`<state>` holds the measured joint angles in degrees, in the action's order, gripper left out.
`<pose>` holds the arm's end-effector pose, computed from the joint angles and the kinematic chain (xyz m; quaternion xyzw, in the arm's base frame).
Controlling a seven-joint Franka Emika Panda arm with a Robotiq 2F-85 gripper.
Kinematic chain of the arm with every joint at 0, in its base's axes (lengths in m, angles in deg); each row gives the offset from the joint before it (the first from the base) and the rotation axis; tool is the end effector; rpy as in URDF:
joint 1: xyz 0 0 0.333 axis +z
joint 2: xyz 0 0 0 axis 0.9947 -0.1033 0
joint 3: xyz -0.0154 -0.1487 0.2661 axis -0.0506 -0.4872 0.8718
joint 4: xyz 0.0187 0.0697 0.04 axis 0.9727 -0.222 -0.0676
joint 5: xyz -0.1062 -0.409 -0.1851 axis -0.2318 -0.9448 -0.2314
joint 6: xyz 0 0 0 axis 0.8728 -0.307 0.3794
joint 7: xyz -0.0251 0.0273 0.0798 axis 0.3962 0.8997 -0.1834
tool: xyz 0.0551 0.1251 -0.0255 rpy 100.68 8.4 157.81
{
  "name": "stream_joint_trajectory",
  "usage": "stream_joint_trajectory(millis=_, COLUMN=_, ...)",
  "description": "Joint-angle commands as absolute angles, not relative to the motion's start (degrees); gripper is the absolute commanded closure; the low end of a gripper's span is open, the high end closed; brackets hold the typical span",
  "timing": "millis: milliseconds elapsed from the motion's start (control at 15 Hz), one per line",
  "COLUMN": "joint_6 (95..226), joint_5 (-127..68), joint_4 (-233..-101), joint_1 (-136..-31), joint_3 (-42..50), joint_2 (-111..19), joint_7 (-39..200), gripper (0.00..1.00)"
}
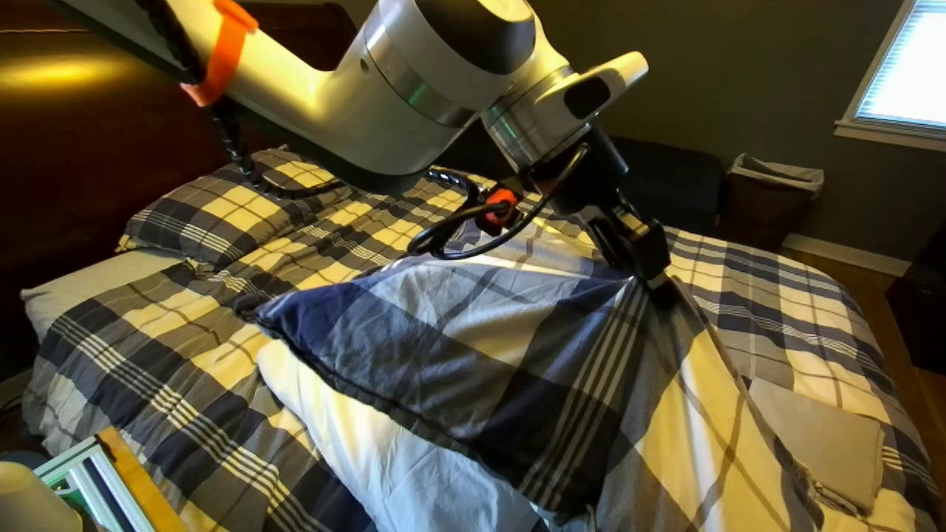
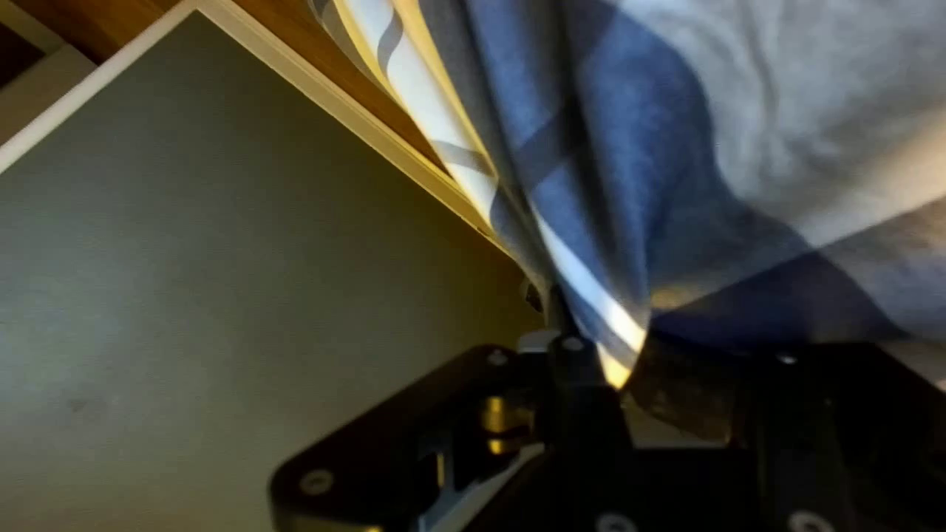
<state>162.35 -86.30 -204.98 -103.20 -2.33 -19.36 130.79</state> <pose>0.5017 -0.3145 0.3882 0.8491 -0.3529 0.2026 0.3368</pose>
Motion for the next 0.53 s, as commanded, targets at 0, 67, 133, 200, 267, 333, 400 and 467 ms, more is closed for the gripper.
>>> stream_joint_trajectory(millis=0, joint_6=161.68, joint_5=-87.77, joint_4=-202.67, joint_1=-102.78, joint_3=-4.12, joint_2=-21.31, joint_7=132.45, gripper=0.99)
stream_joint_trajectory(millis=67, joint_6=161.98, joint_5=-88.47, joint_4=-202.56, joint_1=-102.92, joint_3=-4.54, joint_2=-21.95, joint_7=133.00, gripper=0.99)
stream_joint_trajectory(millis=133, joint_6=162.21, joint_5=-89.15, joint_4=-202.32, joint_1=-103.04, joint_3=-4.94, joint_2=-22.62, joint_7=133.55, gripper=0.99)
stream_joint_trajectory(millis=200, joint_6=162.80, joint_5=-90.14, joint_4=-201.62, joint_1=-103.25, joint_3=-5.46, joint_2=-23.67, joint_7=134.48, gripper=0.99)
stream_joint_trajectory(millis=267, joint_6=162.88, joint_5=-90.78, joint_4=-200.69, joint_1=-103.45, joint_3=-6.03, joint_2=-24.92, joint_7=135.41, gripper=0.99)
stream_joint_trajectory(millis=333, joint_6=163.56, joint_5=-91.70, joint_4=-199.63, joint_1=-103.62, joint_3=-6.67, joint_2=-26.04, joint_7=136.11, gripper=0.99)
stream_joint_trajectory(millis=400, joint_6=164.39, joint_5=-93.11, joint_4=-198.96, joint_1=-103.76, joint_3=-7.27, joint_2=-26.84, joint_7=136.93, gripper=0.99)
stream_joint_trajectory(millis=467, joint_6=165.45, joint_5=-94.46, joint_4=-198.09, joint_1=-103.81, joint_3=-7.86, joint_2=-27.60, joint_7=137.16, gripper=0.99)
